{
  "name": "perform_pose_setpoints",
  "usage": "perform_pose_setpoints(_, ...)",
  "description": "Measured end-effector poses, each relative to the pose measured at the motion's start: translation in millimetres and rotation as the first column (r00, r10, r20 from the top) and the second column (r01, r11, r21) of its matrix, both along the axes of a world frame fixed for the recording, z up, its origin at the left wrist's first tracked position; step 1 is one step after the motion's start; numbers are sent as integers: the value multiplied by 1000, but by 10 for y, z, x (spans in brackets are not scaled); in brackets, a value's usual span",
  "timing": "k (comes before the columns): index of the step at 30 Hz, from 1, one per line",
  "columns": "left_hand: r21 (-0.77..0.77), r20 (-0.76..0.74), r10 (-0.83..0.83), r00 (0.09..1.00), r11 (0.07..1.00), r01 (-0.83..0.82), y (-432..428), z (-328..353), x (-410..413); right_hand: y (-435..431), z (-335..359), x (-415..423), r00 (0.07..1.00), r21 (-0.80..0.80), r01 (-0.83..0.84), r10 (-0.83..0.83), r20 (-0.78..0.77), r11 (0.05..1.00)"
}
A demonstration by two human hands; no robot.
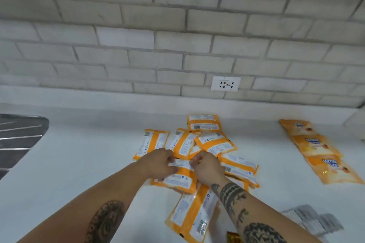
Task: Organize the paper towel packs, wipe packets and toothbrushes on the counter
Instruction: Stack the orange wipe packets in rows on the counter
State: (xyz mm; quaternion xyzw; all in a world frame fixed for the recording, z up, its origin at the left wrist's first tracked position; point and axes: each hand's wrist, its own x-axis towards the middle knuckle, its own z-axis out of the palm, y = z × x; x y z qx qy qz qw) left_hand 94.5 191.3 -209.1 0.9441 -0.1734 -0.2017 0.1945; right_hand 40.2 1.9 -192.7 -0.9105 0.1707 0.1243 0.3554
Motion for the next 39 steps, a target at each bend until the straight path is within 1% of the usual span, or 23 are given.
perform_pose_setpoints(1, -12, -9, -34, 999, 999, 34, 9, 52, 25, -6, 31, 8, 999, 49, 40, -41, 19, 998)
perform_pose_setpoints(2, -28, -18, -63, 998, 998, 62, 10, 111, 51, -6, 85, 14, 995, 137, 87, -93, 38, 987)
perform_pose_setpoints(3, -70, -36, -84, 996, 994, 81, 5, 153, 80, -10, 152, 29, 985, 270, 147, -165, 42, 952)
perform_pose_setpoints(4, -138, -74, -98, 992, 987, 87, -5, 192, 107, -19, 231, 58, 972, 416, 210, -236, 10, 885)
perform_pose_setpoints(5, -215, -117, -116, 986, 973, 88, -17, 249, 117, -32, 320, 85, 957, 540, 265, -285, -49, 799)
perform_pose_setpoints(6, -288, -151, -136, 979, 953, 88, -37, 315, 123, -49, 430, 101, 946, 624, 301, -310, -98, 721)
perform_pose_setpoints(9, -479, -194, -184, 964, 875, 71, -135, 460, 157, -166, 656, 211, 914, 709, 370, -372, -162, 600)
perform_pose_setpoints(10, -546, -190, -188, 964, 836, 55, -190, 525, 171, -224, 731, 250, 897, 742, 392, -405, -178, 543)
perform_pose_setpoints(12, -633, -164, -166, 972, 774, 25, -329, 660, 212, -350, 865, 333, 852, 808, 433, -475, -220, 401)
perform_pose_setpoints(13, -662, -157, -154, 976, 749, 12, -403, 729, 239, -421, 939, 361, 836, 819, 440, -500, -224, 368)
perform_pose_setpoints(14, -689, -159, -145, 977, 725, -5, -471, 790, 272, -485, 1029, 369, 832, 815, 440, -513, -213, 376)
perform_pose_setpoints(15, -710, -175, -143, 974, 704, -24, -524, 853, 296, -543, 1113, 366, 838, 809, 427, -512, -186, 405)
perform_pose_setpoints(16, -723, -194, -146, 970, 689, -41, -572, 916, 320, -595, 1206, 348, 850, 789, 411, -504, -152, 456)
perform_pose_setpoints(18, -728, -215, -143, 966, 683, -61, -648, 1041, 378, -678, 1381, 279, 876, 718, 371, -478, -60, 589)
perform_pose_setpoints(20, -735, -218, -156, 963, 675, -57, -711, 1166, 406, -771, 1514, 214, 883, 668, 317, -467, 51, 673)
perform_pose_setpoints(23, -766, -255, -175, 951, 637, -88, -790, 1303, 443, -856, 1648, 120, 887, 559, 239, -413, 207, 794)
perform_pose_setpoints(26, -768, -267, -226, 937, 637, -65, -853, 1413, 420, -908, 1656, 70, 886, 494, 133, -326, 329, 859)
perform_pose_setpoints(29, -736, -262, -279, 924, 677, -4, -905, 1479, 385, -930, 1626, 45, 921, 425, 37, -196, 337, 904)
perform_pose_setpoints(31, -713, -241, -281, 929, 701, 27, -926, 1486, 374, -924, 1575, 43, 925, 427, 32, -188, 329, 904)
perform_pose_setpoints(32, -709, -222, -270, 937, 705, 35, -948, 1469, 382, -936, 1550, 31, 914, 462, 57, -233, 334, 885)
perform_pose_setpoints(35, -749, -188, -179, 966, 663, -23, -1013, 1400, 421, -968, 1446, -29, 865, 638, 161, -419, 276, 753)
perform_pose_setpoints(37, -763, -216, -158, 963, 644, -66, -1102, 1366, 427, -984, 1360, -81, 848, 697, 207, -481, 222, 686)
perform_pose_setpoints(39, -768, -263, -147, 954, 630, -115, -1245, 1339, 396, -1039, 1285, -122, 822, 748, 226, -534, 198, 624)
